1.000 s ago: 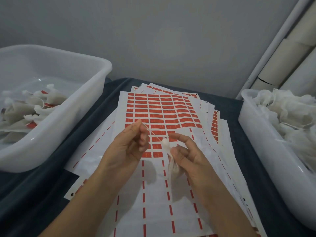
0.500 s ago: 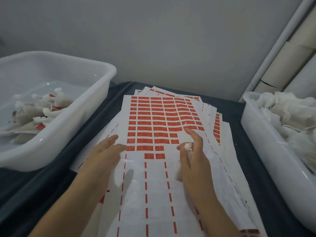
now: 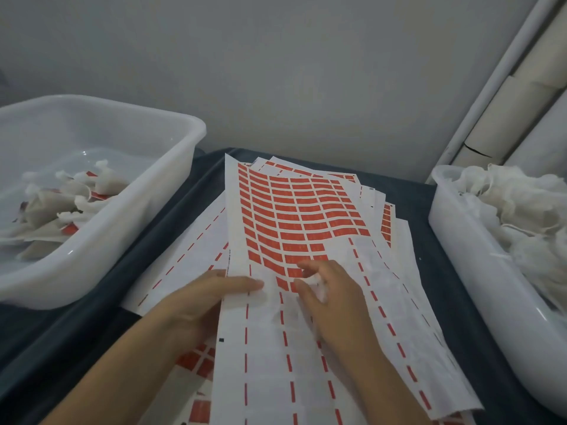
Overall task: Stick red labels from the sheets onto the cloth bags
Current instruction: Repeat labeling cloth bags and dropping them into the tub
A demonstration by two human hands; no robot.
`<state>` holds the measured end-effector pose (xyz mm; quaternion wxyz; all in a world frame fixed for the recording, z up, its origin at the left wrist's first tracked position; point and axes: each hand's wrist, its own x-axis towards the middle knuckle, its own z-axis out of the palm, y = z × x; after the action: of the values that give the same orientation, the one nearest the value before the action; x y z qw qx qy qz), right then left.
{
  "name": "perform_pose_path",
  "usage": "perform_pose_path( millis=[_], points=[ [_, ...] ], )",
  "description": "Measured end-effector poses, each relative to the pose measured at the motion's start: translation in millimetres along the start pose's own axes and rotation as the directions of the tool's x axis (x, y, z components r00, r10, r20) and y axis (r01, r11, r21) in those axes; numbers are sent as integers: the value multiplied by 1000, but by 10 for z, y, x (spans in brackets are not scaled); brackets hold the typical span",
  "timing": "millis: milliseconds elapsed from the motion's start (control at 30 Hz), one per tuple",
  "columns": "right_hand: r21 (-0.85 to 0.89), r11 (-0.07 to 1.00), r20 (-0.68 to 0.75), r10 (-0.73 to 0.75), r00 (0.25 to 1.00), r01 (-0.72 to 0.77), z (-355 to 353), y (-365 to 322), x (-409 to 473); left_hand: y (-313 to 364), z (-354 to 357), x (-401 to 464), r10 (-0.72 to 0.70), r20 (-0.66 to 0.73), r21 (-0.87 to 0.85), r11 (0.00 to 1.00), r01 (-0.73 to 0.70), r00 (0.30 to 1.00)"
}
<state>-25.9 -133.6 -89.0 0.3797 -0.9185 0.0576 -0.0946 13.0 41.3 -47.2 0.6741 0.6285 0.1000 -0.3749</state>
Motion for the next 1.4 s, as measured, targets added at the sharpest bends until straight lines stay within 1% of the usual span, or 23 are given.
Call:
perform_pose_path(
  millis=[67, 133, 267, 367, 433, 533, 633, 700, 800, 1067, 1200, 1267, 1400],
  points=[
    [14, 1000, 56, 0, 998, -1, -22, -12, 3, -43, 6, 45, 3, 30, -31, 1000, -2, 1000],
    [21, 1000, 94, -2, 996, 0, -41, -21, -1, -72, -3, 87, 52, 31, -60, 997, -50, 998],
    [39, 999, 84, -25, 996, 22, -66, -25, -10, -128, -19, 134, 114, -15, -67, 991, -115, 993],
    [-8, 997, 65, -72, 995, 73, -57, -32, -15, -180, -14, 150, 197, -99, 66, 979, -191, 975],
    [-36, 993, 52, -113, 992, 115, -54, -57, -23, -203, 3, 135, 283, -156, 187, 949, -253, 946],
    [-23, 990, 4, -136, 991, 136, -61, -83, -48, -206, 37, 113, 386, -161, 322, 890, -322, 908],
    [6, 986, -30, -165, 986, 165, -74, -82, -61, -197, 47, 103, 440, -130, 455, 823, -341, 889],
    [13, 983, -32, -185, 982, 186, -96, -84, -57, -198, 39, 94, 456, -109, 504, 791, -346, 883],
    [27, 975, -10, -218, 976, 219, -131, -92, -43, -205, 15, 83, 459, -92, 536, 771, -344, 884],
    [72, 967, 62, -248, 967, 244, -195, -125, -36, -166, 4, 50, 444, -73, 525, 778, -344, 893],
    [43, 959, 30, -280, 959, 279, -177, -124, -58, -172, -6, 54, 449, -69, 515, 781, -353, 891],
    [82, 960, 21, -269, 963, 266, -180, -121, -52, -167, -21, 52, 448, -58, 490, 791, -366, 892],
    [182, 957, 58, -238, 970, 224, -202, -115, -28, -160, -64, 46, 443, -42, 439, 813, -382, 896]
  ],
)
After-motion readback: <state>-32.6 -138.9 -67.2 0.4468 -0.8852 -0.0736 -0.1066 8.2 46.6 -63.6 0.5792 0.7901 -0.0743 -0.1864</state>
